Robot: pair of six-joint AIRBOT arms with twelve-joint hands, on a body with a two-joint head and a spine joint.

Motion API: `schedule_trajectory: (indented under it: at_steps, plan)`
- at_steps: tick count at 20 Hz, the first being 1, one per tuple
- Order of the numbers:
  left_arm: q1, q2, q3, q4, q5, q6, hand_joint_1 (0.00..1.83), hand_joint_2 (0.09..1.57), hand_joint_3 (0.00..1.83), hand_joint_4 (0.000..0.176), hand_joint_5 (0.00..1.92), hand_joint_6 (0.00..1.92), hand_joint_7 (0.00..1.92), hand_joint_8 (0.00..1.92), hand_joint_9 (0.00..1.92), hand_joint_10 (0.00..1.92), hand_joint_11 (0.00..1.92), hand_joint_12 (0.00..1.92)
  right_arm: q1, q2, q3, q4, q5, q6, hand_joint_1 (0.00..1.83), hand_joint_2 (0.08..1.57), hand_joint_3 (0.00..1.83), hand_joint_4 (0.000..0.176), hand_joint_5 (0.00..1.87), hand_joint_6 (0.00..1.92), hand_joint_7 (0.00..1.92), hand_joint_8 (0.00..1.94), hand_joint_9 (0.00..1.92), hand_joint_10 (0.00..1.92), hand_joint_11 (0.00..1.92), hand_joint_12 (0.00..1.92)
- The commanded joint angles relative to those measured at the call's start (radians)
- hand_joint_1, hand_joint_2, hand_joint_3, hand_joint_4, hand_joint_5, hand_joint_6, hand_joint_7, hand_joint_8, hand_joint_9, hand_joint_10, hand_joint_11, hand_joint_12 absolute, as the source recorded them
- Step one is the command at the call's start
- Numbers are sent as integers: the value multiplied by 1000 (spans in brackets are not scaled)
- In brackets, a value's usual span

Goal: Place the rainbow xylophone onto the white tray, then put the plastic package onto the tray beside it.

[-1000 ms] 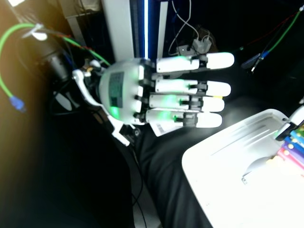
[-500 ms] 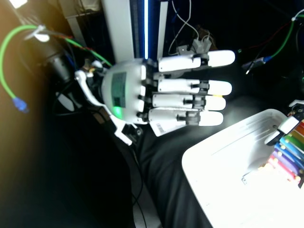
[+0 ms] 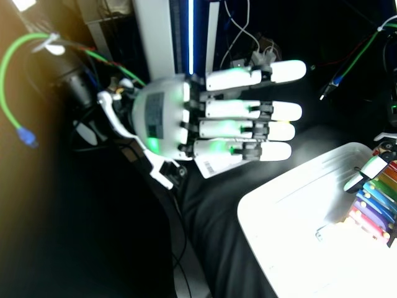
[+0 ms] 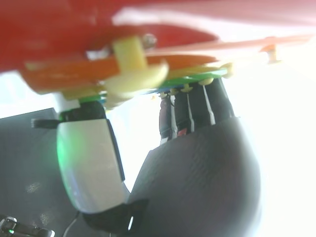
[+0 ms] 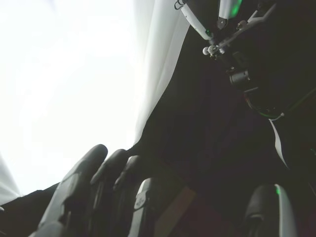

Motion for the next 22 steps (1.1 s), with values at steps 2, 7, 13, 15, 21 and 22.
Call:
schedule_trajectory:
  at_steps: [2,7,13,15,21,22]
  plan:
    - [2,-7,4,-11,-59,-5,1478,1171,1,0,696,506,718,1355,812,1332,537,1065,13,-3,6,25,116,14,1117,624,5,153,379,12,349,377,184,623,0,705]
    - [7,-9,1,-5,-59,-5,1480,1151,3,0,782,157,744,1299,857,1279,558,874,13,-4,6,24,117,14,1122,624,4,139,391,21,340,409,190,602,0,724]
    - [10,-18,2,8,-64,-5,1380,1004,0,0,716,1,784,5,898,48,408,684,13,-7,8,23,118,14,1145,634,6,103,353,28,285,548,197,574,6,755]
    - [12,-22,1,9,-68,-5,1323,995,0,0,694,0,752,0,860,9,402,675,13,-8,9,23,118,14,1154,648,10,92,337,31,271,561,210,525,14,732]
    - [8,-6,-29,12,-82,-5,1255,882,0,0,492,0,551,0,604,0,289,601,13,-6,9,22,118,14,1125,678,11,101,317,60,288,536,260,361,27,712]
    - [1,1,-38,20,-84,-5,1242,846,4,0,388,0,486,0,521,0,231,668,13,-6,9,21,118,14,1127,671,7,104,317,61,294,535,270,359,33,711]
